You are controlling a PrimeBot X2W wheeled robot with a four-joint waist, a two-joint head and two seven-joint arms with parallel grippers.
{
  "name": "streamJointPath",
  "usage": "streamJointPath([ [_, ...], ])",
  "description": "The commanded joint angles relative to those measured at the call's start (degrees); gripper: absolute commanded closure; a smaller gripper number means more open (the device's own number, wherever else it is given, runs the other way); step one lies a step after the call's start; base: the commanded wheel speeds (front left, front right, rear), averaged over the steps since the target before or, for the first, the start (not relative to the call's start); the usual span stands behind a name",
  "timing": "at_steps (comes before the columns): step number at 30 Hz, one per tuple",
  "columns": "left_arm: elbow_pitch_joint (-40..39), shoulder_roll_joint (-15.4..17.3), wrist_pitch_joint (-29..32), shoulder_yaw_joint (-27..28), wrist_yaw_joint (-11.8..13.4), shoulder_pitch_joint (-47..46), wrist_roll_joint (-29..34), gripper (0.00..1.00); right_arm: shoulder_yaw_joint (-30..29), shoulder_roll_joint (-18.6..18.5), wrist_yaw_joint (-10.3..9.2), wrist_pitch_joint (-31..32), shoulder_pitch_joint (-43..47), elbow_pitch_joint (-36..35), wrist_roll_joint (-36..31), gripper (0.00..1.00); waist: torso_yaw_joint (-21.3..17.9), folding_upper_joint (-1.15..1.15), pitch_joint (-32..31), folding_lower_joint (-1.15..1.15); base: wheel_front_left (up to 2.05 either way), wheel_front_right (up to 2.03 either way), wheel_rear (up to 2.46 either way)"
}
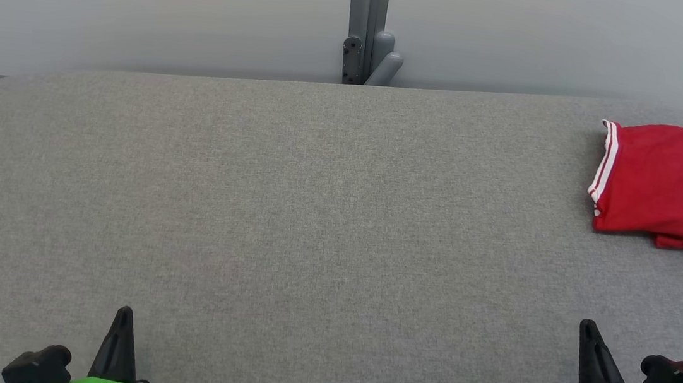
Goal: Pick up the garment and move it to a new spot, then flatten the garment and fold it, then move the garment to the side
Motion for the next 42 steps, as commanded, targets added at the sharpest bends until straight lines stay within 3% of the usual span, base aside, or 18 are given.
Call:
streamJointPath([
  [1,-1.2,0.1,0.5,0.4,0.1,-1.8,-2.6,1.00,0.0,-0.3,-0.01,0.5,-1.6,-0.7,3.0,1.00,0.0,-0.02,0.0,0.00,0.00,0.00,0.00],
  [42,-2.6,0.2,8.9,4.1,0.7,-8.0,-33.8,1.00,-0.4,-0.7,-0.03,8.6,-7.4,0.4,39.7,1.00,-0.4,-0.02,0.6,0.00,0.00,0.00,0.00],
])
